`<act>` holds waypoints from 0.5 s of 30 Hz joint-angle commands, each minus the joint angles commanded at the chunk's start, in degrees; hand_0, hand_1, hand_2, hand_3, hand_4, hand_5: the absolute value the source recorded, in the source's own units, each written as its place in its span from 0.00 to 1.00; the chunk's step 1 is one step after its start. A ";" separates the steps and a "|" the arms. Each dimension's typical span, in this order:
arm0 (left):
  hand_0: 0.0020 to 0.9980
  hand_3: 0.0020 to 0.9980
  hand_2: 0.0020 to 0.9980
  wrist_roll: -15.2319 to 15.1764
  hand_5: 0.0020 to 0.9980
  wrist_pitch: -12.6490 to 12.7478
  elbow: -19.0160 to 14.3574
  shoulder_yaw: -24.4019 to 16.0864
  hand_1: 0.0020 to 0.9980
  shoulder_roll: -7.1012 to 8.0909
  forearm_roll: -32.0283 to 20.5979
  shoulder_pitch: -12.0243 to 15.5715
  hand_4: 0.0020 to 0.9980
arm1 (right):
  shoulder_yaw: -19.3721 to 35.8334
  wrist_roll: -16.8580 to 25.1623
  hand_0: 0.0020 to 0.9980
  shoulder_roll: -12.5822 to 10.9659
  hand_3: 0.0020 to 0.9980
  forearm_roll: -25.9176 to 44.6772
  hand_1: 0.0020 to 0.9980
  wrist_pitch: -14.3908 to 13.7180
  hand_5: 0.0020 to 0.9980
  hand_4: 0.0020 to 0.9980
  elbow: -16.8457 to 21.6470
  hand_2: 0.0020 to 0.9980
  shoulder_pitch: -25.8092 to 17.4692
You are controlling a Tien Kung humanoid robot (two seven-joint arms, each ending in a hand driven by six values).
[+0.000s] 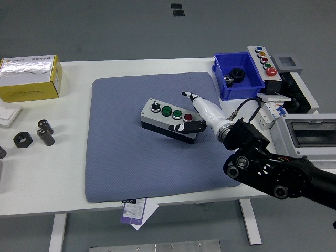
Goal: Pick up the button,place it on the desk,press the button,press the button
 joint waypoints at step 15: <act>0.69 0.60 0.56 0.24 0.21 0.02 -0.07 -0.48 0.63 0.07 0.75 -0.30 0.68 | -7.21 -3.75 0.98 3.91 1.00 -0.17 0.99 4.03 0.42 1.00 -5.08 1.00 5.45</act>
